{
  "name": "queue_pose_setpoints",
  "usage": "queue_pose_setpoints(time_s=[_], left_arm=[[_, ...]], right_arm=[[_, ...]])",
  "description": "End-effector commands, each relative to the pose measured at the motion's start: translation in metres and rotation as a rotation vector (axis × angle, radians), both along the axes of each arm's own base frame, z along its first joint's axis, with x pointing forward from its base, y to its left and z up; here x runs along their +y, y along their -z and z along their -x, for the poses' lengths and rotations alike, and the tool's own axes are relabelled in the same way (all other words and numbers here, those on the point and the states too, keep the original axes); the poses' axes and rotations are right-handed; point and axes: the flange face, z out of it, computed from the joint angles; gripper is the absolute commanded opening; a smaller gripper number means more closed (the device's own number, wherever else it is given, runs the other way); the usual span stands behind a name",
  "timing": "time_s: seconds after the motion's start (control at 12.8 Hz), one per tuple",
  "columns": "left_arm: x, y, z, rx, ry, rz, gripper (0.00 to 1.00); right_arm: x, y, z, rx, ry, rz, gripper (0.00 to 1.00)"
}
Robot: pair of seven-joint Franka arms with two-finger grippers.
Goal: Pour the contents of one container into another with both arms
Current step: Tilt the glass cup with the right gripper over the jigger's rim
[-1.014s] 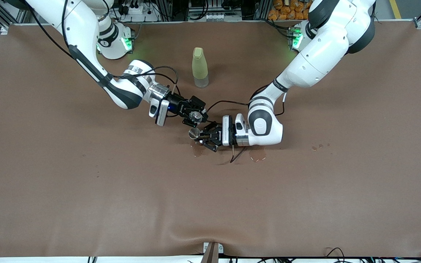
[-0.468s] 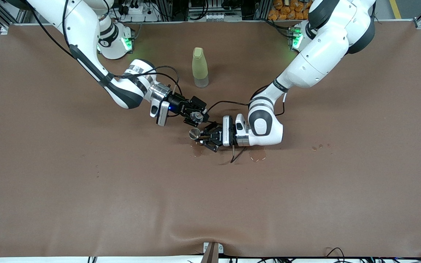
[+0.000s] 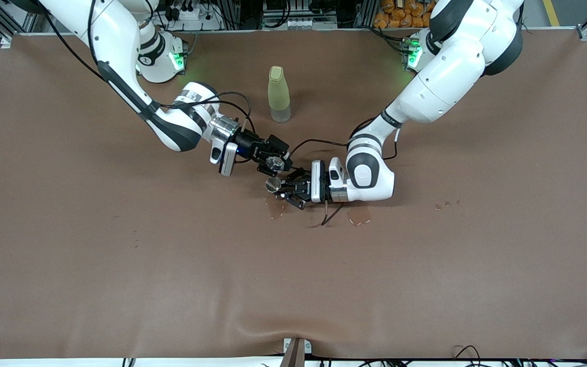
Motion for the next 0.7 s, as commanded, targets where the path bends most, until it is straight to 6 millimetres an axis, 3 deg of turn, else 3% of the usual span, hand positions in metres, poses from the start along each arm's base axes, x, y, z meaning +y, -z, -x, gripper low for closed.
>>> queue_pose_setpoints(time_s=[0.0,0.62], left_arm=[[-0.0013,0.0001,0.0025,-0.003,-0.017,0.006,0.00],[0.0033,-0.0013,0.0013,0.012,-0.030,0.021,0.00]], right_arm=[[0.0034,-0.0117,-0.0011,0.032,0.024,-0.012,0.00],[0.0000,-0.0086,-0.0002,0.104,0.064,-0.014,0.00]])
